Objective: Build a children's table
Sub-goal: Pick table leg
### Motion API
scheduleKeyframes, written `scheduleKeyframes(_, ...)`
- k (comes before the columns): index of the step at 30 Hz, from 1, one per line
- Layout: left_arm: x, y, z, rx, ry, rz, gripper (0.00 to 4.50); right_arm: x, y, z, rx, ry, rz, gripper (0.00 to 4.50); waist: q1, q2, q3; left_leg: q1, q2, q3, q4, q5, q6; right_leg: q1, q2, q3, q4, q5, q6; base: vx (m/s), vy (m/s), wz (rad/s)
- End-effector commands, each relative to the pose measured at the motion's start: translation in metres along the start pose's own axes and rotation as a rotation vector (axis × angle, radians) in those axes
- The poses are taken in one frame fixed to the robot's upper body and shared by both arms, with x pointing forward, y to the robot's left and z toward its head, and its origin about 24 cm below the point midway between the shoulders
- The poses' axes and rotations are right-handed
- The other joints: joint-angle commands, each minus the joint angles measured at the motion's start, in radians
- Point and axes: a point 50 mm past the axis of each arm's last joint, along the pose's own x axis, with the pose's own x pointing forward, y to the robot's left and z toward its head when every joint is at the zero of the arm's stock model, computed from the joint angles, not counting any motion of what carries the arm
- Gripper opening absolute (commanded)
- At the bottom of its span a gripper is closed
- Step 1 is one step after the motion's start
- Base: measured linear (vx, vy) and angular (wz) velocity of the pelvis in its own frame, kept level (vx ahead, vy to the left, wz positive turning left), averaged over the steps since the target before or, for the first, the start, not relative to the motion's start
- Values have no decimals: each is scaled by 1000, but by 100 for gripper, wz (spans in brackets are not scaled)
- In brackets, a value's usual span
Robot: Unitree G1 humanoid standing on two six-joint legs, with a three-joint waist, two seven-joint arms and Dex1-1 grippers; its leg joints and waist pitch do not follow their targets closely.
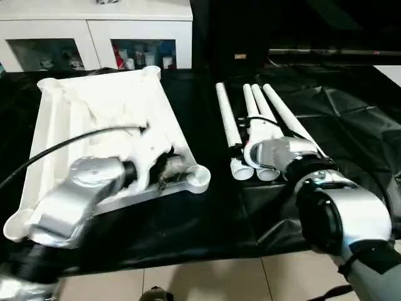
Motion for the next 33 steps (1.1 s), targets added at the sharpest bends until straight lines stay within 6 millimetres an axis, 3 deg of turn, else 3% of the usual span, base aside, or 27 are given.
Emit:
scheduleKeyframes(1,3,12,6,-10,-42,97,254,-3,-1,12,28,-103,53,196,-3,12,-78,34,49,-16,-60,-159,-69,35,-77,39,-58,84,-194,0,0,0)
scheduleKeyframes(4,8,14,12,-46,-110,121,254,-4,1,17,54,-176,106,196,-2,10,-80,34,50,-16,-58,-145,-50,38,-80,39,-60,100,-207,0,0,0)
scheduleKeyframes(5,12,16,16,-69,-150,155,254,-5,2,20,65,-207,159,196,-1,15,-81,34,50,-17,-56,-137,-44,38,-79,37,-57,113,-214,0,0,0)
scheduleKeyframes(8,14,18,18,-79,-161,173,254,-7,3,21,68,-223,189,196,-1,11,-82,34,50,-17,-55,-126,-22,40,-78,36,-57,130,-225,0,0,0)
scheduleKeyframes(9,17,19,20,-104,-177,185,254,-9,5,24,75,-247,238,196,-1,16,-81,34,51,-18,-55,-128,-21,39,-78,36,-57,124,-227,0,0,0)
scheduleKeyframes(10,19,20,21,-152,-183,172,254,-11,6,27,81,-272,280,196,-2,14,-81,33,49,-16,-55,-133,-19,40,-77,36,-58,122,-230,0,0,0)
scheduleKeyframes(11,27,24,38,-331,-289,121,254,-25,9,40,66,-400,475,196,1,9,-79,33,47,-7,-50,-128,-7,44,-74,37,-57,146,-239,0,0,0)
scheduleKeyframes(12,29,25,44,-404,-322,96,254,-33,9,45,53,-463,544,195,14,16,-84,40,52,-10,-47,-127,-3,40,-78,37,-58,156,-239,0,0,0)
scheduleKeyframes(13,32,26,49,-462,-349,72,254,-40,9,48,54,-510,606,195,13,1,-86,35,56,-13,-49,-98,14,45,-76,32,-50,190,-252,0,0,0)
scheduleKeyframes(15,35,25,55,-561,-359,-14,254,-56,10,50,46,-600,746,195,24,-3,-86,33,55,-12,-43,-66,44,43,-75,31,-46,226,-255,0,0,0)
scheduleKeyframes(17,38,27,63,-627,-375,-74,254,-70,11,43,5,-603,858,195,35,-8,-81,32,51,-10,-42,-59,72,41,-76,32,-57,173,-249,0,0,0)
scheduleKeyframes(23,43,42,91,-775,-504,-117,254,-106,17,19,-72,-546,1124,194,44,-11,-82,32,55,-18,-48,-88,59,41,-87,33,-68,71,-233,0,0,0)
scheduleKeyframes(29,39,40,103,-821,-534,-202,254,-115,16,11,-105,-531,1167,194,44,-10,-74,32,55,-19,-55,-141,8,38,-91,35,-80,-27,-220,0,0,0)
scheduleKeyframes(33,40,35,109,-855,-542,-252,254,-123,20,5,-112,-511,1193,194,46,-13,-76,31,55,-20,-55,-121,15,39,-91,35,-79,-5,-215,0,0,0)
